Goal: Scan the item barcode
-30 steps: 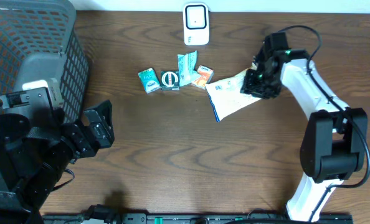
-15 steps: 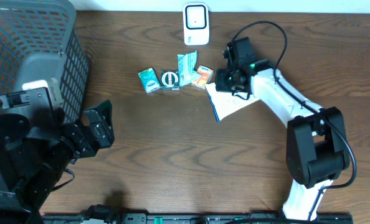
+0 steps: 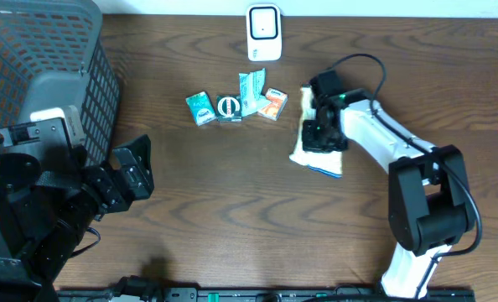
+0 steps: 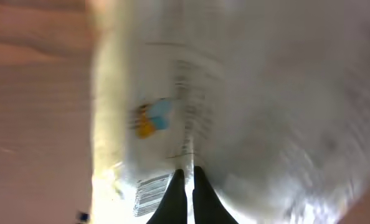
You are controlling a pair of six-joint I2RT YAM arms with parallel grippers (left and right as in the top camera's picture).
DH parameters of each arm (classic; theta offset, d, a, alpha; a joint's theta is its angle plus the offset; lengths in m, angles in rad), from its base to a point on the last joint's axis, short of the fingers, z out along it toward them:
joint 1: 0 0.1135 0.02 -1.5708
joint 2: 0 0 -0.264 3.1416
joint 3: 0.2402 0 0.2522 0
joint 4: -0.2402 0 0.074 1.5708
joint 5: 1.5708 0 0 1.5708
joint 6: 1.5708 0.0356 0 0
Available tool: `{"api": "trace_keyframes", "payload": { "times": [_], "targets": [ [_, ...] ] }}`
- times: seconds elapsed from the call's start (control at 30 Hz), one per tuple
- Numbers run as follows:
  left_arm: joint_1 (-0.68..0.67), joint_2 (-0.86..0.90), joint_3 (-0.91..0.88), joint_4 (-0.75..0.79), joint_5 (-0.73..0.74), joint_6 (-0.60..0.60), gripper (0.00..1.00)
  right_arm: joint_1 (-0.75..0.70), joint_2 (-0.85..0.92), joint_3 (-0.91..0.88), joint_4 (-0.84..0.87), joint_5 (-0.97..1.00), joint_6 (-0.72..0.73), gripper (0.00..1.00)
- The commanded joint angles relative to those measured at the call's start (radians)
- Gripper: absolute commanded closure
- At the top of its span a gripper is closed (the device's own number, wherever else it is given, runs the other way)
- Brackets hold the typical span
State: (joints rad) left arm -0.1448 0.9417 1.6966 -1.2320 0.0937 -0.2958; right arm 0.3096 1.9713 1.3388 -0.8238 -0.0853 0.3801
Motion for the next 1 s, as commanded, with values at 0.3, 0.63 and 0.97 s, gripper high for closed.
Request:
{"api": "trace_keyframes", "payload": {
  "times": [0.3, 0.63, 0.97],
  "targets": [
    [0.004, 0.0, 0.007, -0.002, -0.013, -0.009, 0.02, -0.15, -0.165, 0.095, -0.029, 0.057, -0.113, 0.27],
    [0.004, 0.0, 0.007, -0.002, -0.013, -0.009, 0.02, -0.237, -0.029, 0.083, 0.134, -0.198, -0.279, 0.18],
    [0.004, 0.0, 0.007, -0.002, -0.013, -0.009, 0.02, -0.314, 0.125, 0.083, 0.135, -0.453, -0.37, 0.11]
  ]
}}
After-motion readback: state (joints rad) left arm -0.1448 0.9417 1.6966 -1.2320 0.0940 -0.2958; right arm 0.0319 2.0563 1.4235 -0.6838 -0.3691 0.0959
